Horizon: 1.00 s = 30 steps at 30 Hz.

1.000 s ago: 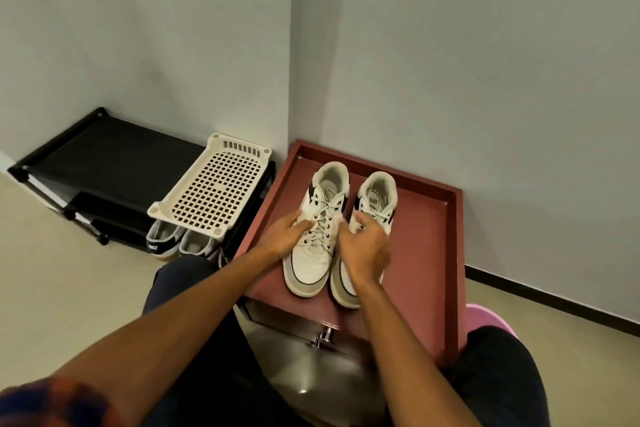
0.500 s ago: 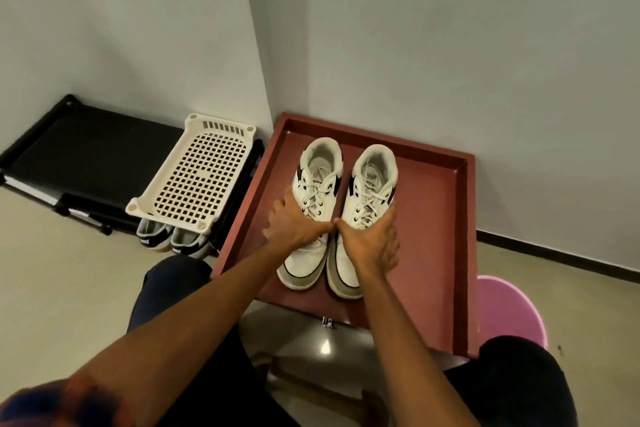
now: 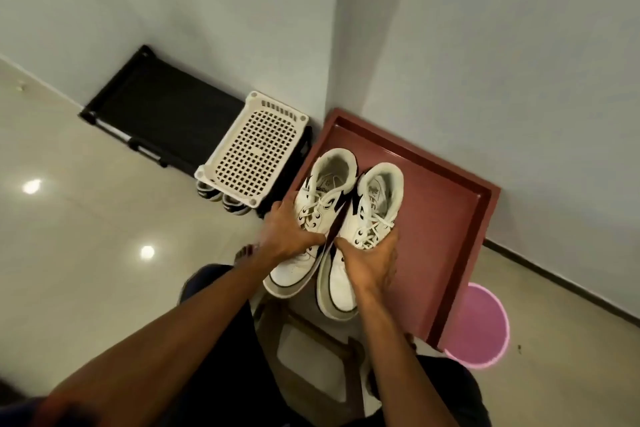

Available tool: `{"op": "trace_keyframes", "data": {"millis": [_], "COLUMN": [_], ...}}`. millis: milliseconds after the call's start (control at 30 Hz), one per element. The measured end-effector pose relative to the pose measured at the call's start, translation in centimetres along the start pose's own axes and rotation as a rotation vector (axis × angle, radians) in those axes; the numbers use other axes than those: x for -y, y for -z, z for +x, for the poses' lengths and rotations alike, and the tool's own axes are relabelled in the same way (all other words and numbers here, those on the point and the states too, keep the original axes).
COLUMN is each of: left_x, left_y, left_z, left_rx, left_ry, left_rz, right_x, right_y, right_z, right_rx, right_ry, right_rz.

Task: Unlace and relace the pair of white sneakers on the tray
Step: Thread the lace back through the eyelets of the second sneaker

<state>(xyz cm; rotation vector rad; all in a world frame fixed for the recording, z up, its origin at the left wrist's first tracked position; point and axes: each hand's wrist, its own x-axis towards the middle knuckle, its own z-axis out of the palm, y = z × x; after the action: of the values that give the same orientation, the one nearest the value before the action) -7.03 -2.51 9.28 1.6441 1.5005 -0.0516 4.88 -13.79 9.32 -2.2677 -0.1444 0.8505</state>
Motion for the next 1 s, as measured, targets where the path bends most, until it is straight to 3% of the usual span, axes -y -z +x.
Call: {"op": "trace_keyframes", "data": {"millis": [267, 567, 767, 1000], "left_x": [6.4, 16.0, 20.3, 22.8], "left_y": [17.0, 34.1, 36.1, 34.0], "left_z": [-0.9, 15.1, 27.8, 33.2], "left_rx": [-0.173, -0.220, -0.197, -0.122], "left_ry": [0.198, 0.149, 0.091, 0.063], "left_rz": [-0.027, 0.020, 0.033, 0.003], "right_x": [11.8, 22.8, 26.1, 23.7], "right_y": [-9.7, -31.8, -42.5, -47.4], "right_z": [-8.8, -8.0, -2.6, -0.2], "right_rx": [0.264, 0.402, 0.321, 0.200], "right_ry": [0.184, 0.178, 0.097, 0.087], "right_rz": [0.020, -0.026, -0.085, -0.160]}}
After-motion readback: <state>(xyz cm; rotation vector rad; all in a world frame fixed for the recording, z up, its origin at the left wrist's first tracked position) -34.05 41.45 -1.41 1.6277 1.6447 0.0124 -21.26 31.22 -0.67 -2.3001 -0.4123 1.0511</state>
